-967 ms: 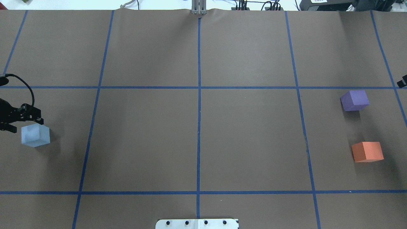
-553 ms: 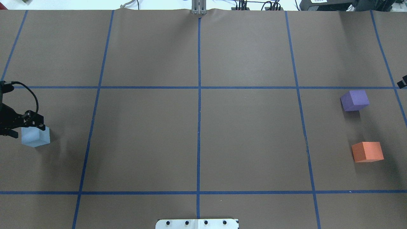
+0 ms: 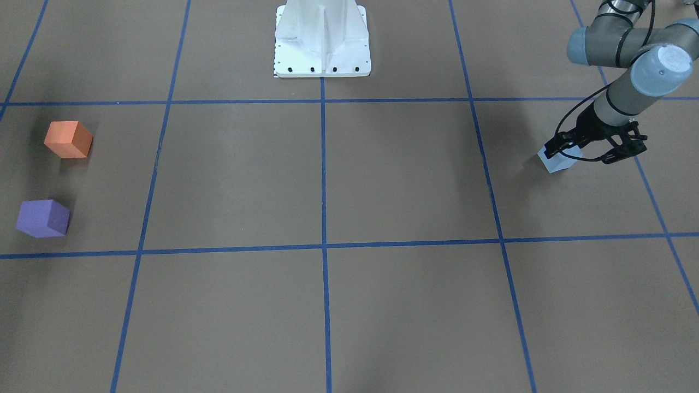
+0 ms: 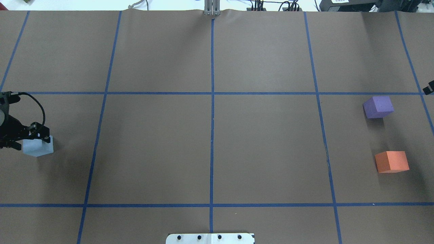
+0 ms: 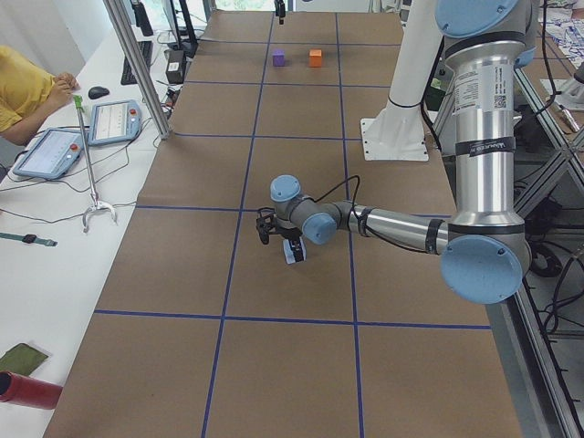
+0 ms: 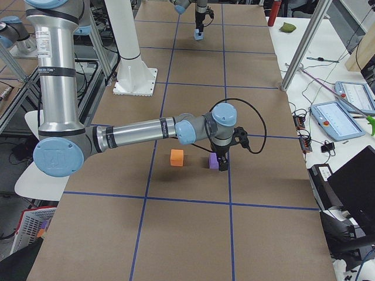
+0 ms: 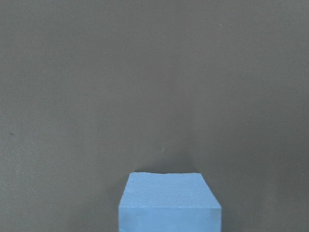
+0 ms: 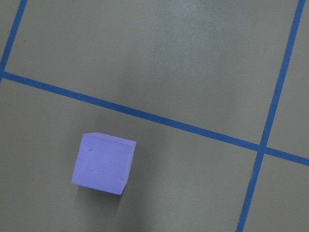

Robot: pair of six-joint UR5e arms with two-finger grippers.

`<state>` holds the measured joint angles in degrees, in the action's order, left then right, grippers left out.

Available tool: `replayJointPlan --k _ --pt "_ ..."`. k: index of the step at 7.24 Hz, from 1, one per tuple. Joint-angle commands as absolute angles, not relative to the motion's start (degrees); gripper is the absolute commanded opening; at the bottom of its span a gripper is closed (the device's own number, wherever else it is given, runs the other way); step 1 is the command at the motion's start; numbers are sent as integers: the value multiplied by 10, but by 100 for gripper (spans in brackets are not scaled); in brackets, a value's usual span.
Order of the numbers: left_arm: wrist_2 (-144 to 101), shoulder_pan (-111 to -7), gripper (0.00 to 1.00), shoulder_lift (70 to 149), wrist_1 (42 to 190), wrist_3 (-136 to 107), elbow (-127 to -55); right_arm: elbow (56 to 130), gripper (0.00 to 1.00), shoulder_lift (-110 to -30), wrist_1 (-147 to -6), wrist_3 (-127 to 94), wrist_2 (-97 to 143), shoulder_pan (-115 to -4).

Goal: Place blue block between orange and purple blocks
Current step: 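Close the left gripper on the light blue cube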

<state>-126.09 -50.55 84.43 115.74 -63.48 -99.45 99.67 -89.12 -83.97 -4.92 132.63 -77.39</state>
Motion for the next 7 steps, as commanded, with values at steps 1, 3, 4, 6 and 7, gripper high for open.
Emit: replayJointPlan --k 1,3,4,6,7 --pt "-1255 -494 100 852 1158 -636 -984 997 100 -891 -840 -49 1326 -772" --pt "-1251 -490 97 863 1162 -635 -962 997 100 -891 -840 -49 1326 -771" --pt "-1251 -490 85 863 1162 -635 -961 996 100 -891 -840 -49 1326 -770" --pt "-1251 -482 0 872 1160 -634 -962 996 100 -891 -840 -49 1326 -769" --pt "-1258 -482 0 891 1155 -634 -972 996 100 -890 -840 -49 1326 -769"
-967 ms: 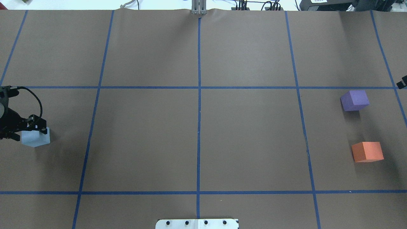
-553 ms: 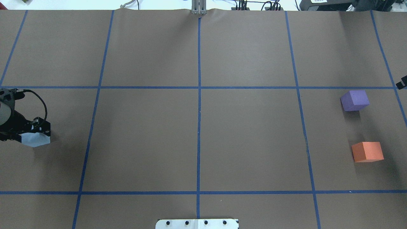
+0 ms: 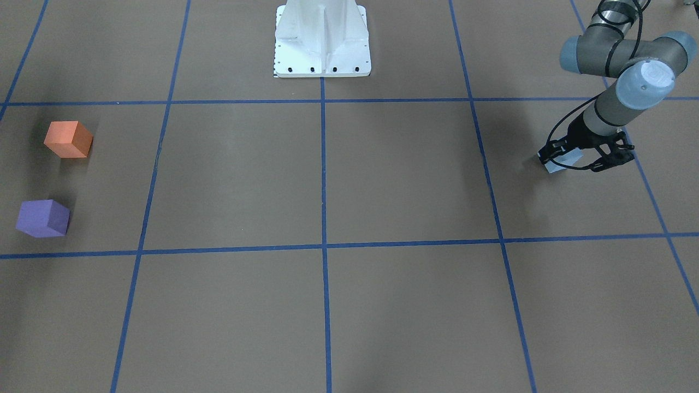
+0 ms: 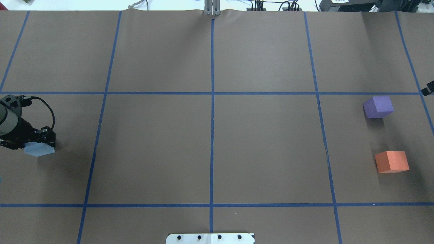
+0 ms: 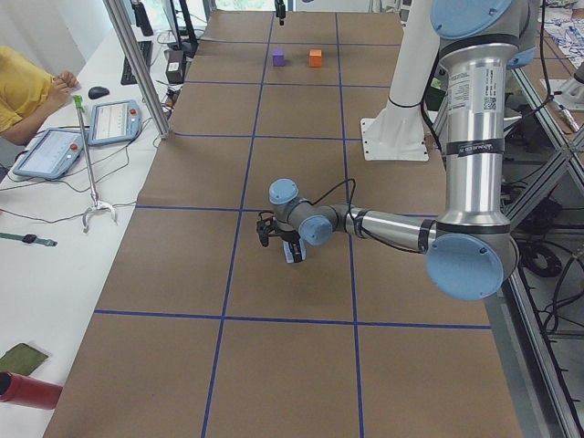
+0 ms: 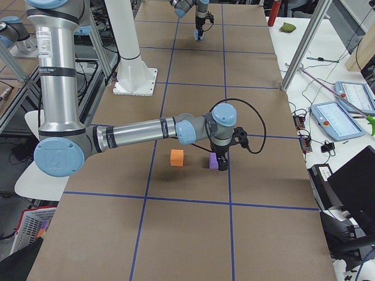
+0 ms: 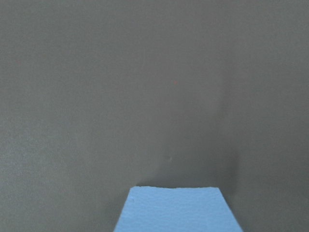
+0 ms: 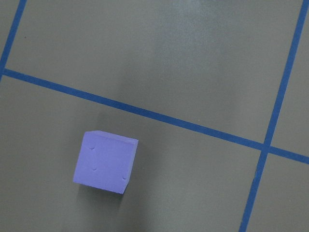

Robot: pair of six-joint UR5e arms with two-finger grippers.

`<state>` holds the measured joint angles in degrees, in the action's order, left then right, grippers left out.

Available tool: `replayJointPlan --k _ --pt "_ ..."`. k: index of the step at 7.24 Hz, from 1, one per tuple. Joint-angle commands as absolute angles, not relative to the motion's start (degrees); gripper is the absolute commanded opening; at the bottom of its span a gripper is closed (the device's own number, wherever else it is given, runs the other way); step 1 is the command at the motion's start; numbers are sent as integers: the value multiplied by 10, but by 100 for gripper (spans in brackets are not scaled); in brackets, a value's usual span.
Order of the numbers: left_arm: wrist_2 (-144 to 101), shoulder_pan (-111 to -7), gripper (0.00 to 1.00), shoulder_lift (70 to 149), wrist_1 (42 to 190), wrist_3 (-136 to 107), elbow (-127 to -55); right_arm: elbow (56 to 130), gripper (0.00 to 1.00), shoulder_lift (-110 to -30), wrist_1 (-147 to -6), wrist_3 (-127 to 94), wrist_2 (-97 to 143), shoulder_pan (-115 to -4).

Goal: Place blue block between orange and purple blocks
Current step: 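Carry the light blue cube toward the table center with the left gripper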

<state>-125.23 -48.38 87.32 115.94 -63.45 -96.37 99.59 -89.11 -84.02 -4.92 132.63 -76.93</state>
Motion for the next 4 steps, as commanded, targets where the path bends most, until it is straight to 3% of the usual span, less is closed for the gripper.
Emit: replayJointPlan --k 1,2,4 --pt "-1259 -476 0 936 1146 -634 -989 996 100 -890 -840 -50 1327 -766" --pt "-1259 -459 0 1013 1074 -634 -1011 996 100 -890 -840 -50 1327 -764" --pt "-1246 -362 0 1264 832 -639 -1005 992 100 -889 -841 -51 1325 -757"
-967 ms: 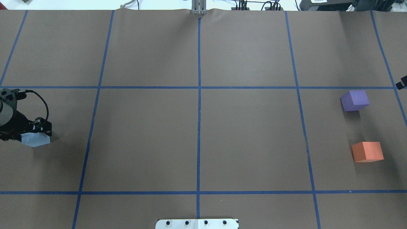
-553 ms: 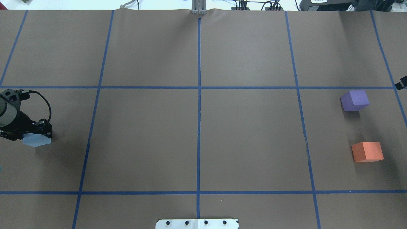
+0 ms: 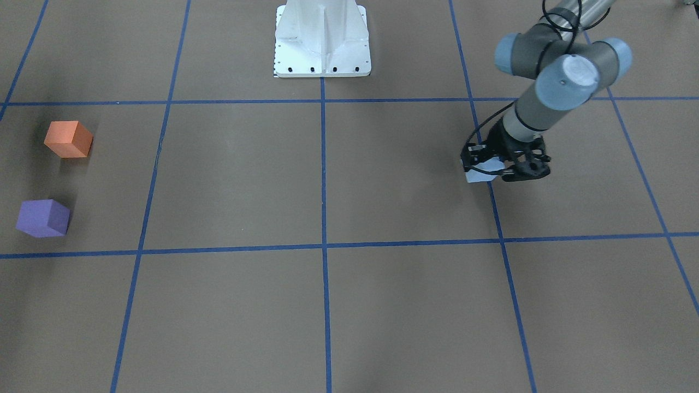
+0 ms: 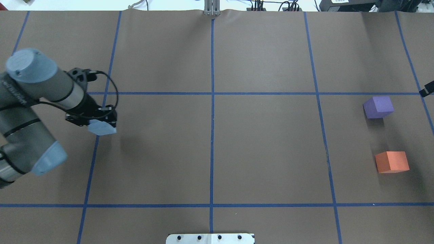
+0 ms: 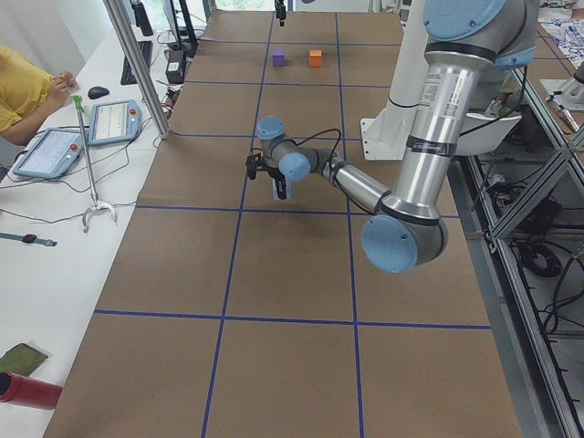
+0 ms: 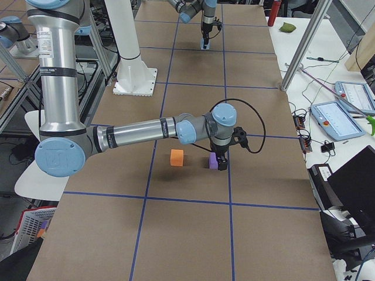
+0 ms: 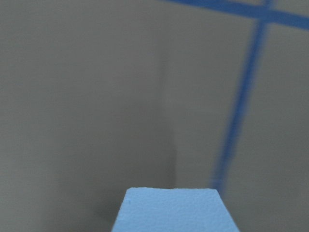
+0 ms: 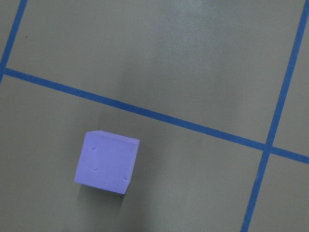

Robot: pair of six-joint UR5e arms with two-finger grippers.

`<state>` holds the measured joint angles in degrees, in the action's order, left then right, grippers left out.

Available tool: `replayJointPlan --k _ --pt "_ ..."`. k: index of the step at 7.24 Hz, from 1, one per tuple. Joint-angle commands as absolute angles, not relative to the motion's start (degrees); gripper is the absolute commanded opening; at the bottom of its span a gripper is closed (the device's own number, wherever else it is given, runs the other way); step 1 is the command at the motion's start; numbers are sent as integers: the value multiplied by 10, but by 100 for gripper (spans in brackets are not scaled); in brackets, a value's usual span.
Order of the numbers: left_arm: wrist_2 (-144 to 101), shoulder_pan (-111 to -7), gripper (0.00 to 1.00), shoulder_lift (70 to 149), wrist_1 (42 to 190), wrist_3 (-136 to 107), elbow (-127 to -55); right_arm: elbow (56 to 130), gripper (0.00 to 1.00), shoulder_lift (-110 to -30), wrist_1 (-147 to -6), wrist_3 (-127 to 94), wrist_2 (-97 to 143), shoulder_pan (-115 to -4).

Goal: Place blue block between orange and purple blocks
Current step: 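Carry the light blue cube toward the table center with the left gripper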

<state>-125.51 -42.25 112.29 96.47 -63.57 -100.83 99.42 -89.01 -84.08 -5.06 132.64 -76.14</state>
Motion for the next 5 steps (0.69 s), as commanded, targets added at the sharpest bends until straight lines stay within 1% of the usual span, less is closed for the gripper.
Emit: replayJointPlan --k 1,2,3,4,5 --pt "-1170 -310 0 1333 813 -639 -976 988 100 -889 -840 -50 1325 -752" --pt "-1144 -285 0 1379 815 -642 -939 984 100 -886 -840 -50 1325 -750" --pt "-1142 -280 0 1432 830 -640 -878 985 100 -885 -840 -50 1325 -750" --pt "-1133 -266 0 1507 862 -643 -761 989 100 -885 -839 -50 1330 -749" --pt "-1106 -264 0 1554 922 -686 -671 989 100 -885 -839 -50 1340 -749"
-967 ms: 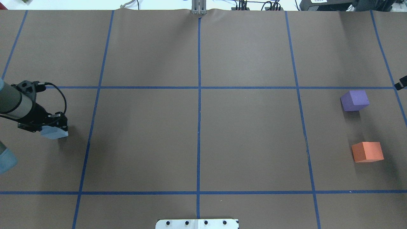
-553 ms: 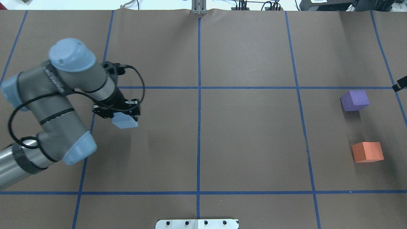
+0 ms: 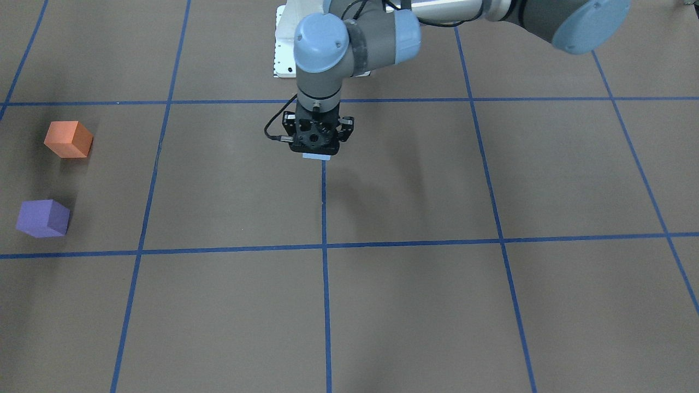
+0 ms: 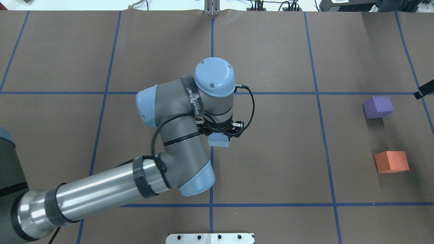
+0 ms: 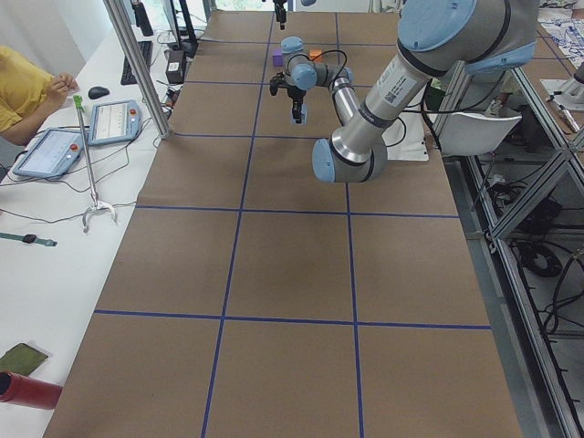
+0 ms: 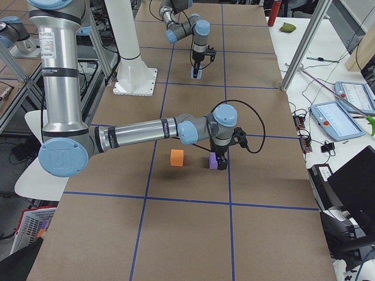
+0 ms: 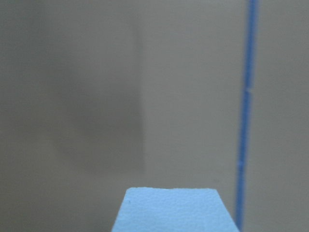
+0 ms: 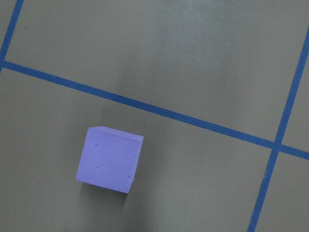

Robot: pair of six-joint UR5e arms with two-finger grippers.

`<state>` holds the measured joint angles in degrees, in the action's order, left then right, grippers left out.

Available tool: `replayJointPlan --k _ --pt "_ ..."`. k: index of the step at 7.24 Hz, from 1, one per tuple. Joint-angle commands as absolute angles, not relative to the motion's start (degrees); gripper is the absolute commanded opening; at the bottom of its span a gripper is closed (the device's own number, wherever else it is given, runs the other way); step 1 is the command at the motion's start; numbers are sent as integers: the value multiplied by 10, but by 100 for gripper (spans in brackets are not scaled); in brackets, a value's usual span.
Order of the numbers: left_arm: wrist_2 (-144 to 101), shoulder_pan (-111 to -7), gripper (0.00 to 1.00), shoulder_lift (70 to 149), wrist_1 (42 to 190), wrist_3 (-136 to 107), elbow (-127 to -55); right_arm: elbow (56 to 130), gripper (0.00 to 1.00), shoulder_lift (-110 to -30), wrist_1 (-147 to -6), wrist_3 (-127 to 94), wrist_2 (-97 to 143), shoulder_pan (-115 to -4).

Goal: Place blue block between orange and purple blocks
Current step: 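Carry the light blue cube toward the table center with the left gripper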

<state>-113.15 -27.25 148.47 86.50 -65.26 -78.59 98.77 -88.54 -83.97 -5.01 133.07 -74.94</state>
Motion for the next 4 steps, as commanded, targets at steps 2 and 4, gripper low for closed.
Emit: replayJointPlan --k 2,4 --pt "-1103 -256 0 1583 983 -693 -594 990 100 -886 -839 -51 1357 -749" --pt "-1074 -244 38 1595 983 -714 -573 990 100 -890 -838 -45 1371 -750"
